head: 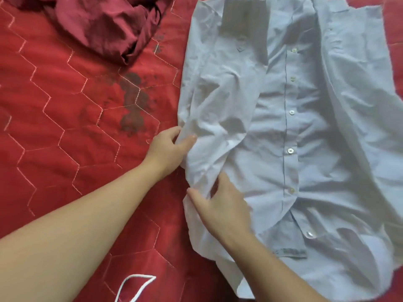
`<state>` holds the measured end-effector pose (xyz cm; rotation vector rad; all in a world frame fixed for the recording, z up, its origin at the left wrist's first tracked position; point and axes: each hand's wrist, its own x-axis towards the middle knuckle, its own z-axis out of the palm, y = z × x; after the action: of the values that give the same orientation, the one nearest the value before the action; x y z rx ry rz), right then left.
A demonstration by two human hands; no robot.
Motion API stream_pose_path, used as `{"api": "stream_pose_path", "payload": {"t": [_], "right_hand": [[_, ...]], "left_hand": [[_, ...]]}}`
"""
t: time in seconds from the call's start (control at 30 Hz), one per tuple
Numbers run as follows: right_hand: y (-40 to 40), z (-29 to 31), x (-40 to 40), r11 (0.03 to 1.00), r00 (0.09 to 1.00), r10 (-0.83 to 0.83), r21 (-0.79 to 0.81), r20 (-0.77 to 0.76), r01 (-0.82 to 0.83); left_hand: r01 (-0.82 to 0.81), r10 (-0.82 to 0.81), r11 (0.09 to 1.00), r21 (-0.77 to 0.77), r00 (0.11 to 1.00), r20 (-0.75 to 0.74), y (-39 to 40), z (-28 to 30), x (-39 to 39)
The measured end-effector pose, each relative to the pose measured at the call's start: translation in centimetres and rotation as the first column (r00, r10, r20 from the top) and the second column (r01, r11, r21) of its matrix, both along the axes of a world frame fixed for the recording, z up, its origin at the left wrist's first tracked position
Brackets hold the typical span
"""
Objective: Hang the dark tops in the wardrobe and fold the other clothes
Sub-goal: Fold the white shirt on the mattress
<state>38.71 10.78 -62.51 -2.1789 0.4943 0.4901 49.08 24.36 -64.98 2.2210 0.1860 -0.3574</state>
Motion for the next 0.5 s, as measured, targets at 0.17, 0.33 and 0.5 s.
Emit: {"api": "stream_pose_path", "payload": {"t": [0.17, 0.33, 0.5], "right_hand": [[-0.1, -0.6, -2.0, 0.957, 0.987, -0.139, 0.267, 0.079, 0.113], [-3.0, -1.2, -4.0, 0.604, 0.871, -0.258, 0.634, -0.418, 0.483], [-4.5, 0.1, -8.0, 0.990, 0.997, 0.049, 0.126, 0.064, -0.057]], "left_hand": [[-0.161, 0.161, 0.973, -0.162, 0.987, -0.014, 1.1, 1.2, 0.1], [-0.256, 0.257, 0.966, -0.017, 0.966, 0.028, 1.8, 1.2, -0.6], [-0.219, 0.162, 0.959, 0.180, 0.945, 0.284, -1.8, 2.3, -8.2]]}}
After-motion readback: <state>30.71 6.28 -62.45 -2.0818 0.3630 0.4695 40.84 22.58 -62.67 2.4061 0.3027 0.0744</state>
